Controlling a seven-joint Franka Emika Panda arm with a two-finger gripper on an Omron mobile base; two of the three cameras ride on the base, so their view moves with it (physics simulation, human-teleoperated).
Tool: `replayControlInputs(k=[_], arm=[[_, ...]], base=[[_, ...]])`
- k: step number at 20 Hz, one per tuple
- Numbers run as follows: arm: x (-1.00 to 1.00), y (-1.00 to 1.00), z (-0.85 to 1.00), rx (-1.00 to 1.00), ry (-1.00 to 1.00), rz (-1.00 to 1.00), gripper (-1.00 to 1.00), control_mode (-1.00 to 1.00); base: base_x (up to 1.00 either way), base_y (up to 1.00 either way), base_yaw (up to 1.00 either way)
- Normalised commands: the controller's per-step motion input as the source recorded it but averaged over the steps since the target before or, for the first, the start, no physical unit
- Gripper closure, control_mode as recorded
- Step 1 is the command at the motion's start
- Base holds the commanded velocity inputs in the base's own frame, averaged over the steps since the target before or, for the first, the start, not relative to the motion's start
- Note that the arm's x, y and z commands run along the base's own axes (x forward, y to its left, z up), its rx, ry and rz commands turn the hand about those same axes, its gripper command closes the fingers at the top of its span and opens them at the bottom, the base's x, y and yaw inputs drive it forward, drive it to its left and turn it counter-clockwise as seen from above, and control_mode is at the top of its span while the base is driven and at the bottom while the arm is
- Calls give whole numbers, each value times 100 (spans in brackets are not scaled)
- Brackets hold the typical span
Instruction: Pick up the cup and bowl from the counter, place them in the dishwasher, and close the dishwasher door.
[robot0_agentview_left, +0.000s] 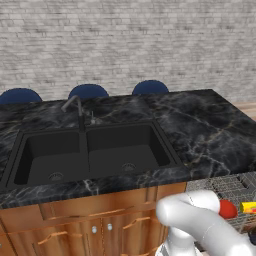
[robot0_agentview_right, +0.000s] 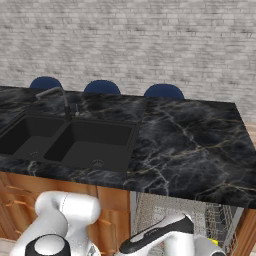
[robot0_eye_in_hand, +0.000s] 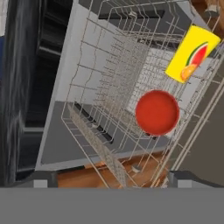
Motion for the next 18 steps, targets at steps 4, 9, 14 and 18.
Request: replayControlInputs(k=[4,9,14,18], arm=[[-39,36,4,-1,-10,0,-100,-100],[-33,45,0,-3,-8,0,-100,-100],[-27,31,2,-4,-10,0,-100,-100],[-23,11,0,-9,-10,0,-100,-100]], base=[[0,0,0],[0,0,0],[0,0,0],[0,0,0]])
